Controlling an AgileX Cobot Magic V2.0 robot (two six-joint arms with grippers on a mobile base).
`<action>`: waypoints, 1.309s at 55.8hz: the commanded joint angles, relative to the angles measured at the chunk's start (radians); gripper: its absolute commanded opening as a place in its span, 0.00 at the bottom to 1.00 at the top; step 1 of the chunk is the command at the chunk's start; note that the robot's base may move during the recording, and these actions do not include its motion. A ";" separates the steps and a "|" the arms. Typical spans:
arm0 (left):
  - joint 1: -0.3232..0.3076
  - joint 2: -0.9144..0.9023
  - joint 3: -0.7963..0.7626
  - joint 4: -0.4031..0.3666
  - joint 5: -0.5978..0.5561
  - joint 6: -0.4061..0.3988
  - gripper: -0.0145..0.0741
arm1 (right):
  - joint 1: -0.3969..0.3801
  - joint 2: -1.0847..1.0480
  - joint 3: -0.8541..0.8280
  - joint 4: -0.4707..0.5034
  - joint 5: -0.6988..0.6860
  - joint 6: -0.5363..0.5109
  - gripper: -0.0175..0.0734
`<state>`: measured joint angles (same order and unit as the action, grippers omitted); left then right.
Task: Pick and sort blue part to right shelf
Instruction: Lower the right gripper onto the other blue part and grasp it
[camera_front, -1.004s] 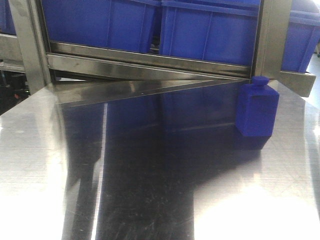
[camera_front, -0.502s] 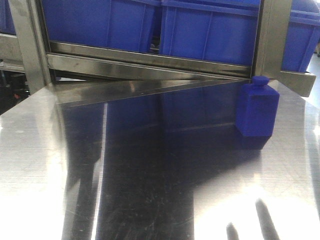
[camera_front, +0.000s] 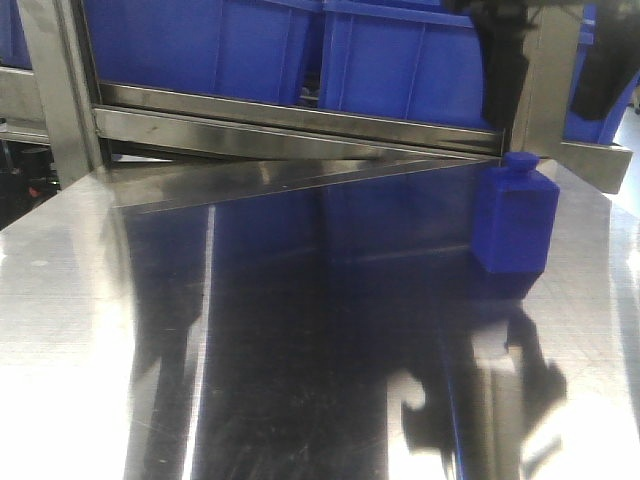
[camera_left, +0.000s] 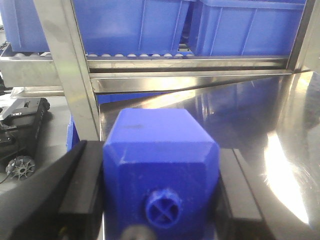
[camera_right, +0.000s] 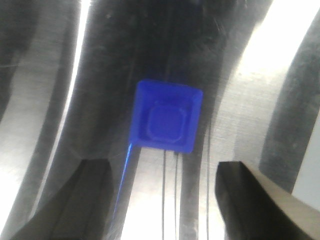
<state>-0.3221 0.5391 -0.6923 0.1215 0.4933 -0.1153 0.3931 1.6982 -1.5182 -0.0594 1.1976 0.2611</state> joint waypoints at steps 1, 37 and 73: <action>-0.004 0.001 -0.031 0.005 -0.094 -0.001 0.54 | -0.014 -0.012 -0.034 -0.004 -0.051 0.010 0.80; -0.004 0.001 -0.031 0.005 -0.094 -0.001 0.54 | -0.015 0.147 -0.034 0.012 -0.115 0.027 0.71; -0.004 -0.014 -0.027 0.066 -0.005 -0.032 0.54 | -0.015 0.050 0.038 -0.038 -0.153 -0.023 0.38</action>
<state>-0.3221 0.5348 -0.6923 0.1565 0.5597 -0.1233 0.3830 1.8524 -1.4960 -0.0564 1.0803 0.2571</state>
